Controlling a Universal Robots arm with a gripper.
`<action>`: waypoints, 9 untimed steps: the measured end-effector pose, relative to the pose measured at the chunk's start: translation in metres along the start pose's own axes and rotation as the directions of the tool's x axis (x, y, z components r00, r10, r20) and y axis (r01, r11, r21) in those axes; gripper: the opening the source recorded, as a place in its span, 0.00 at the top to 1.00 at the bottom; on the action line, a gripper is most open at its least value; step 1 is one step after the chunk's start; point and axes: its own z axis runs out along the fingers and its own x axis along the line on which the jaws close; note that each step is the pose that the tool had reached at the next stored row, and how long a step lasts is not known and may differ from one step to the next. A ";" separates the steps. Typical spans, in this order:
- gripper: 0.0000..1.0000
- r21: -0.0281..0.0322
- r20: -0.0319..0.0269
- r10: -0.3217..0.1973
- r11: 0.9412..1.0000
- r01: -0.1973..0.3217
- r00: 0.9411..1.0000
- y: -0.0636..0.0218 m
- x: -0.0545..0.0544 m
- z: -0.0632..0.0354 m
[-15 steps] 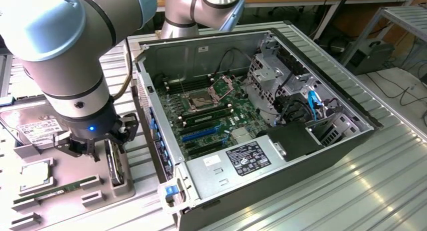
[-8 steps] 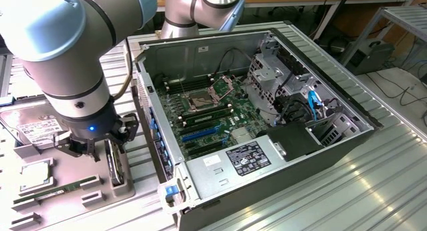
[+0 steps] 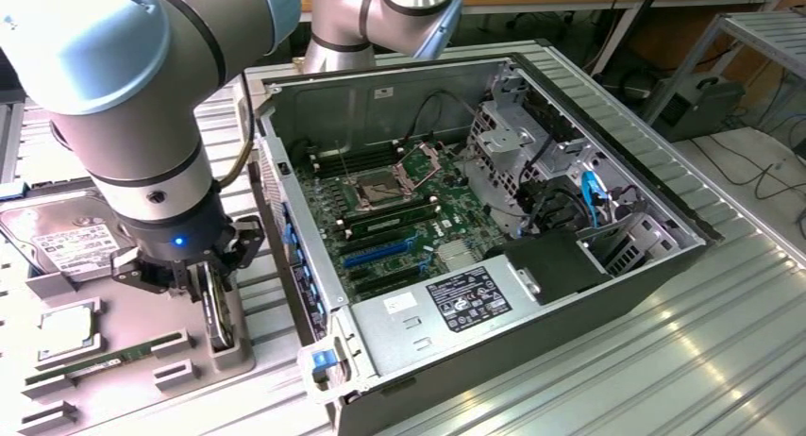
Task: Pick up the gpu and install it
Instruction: 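Pick up the gpu and move the gpu toward the slot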
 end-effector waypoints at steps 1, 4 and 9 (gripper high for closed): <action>0.61 0.000 0.000 0.000 1.000 0.000 1.000 -0.0001 -0.001 0.0000; 0.61 0.000 0.000 0.000 1.000 0.000 1.000 -0.0003 -0.003 0.0001; 0.61 0.000 0.000 0.000 1.000 0.000 1.000 -0.0012 -0.004 0.0000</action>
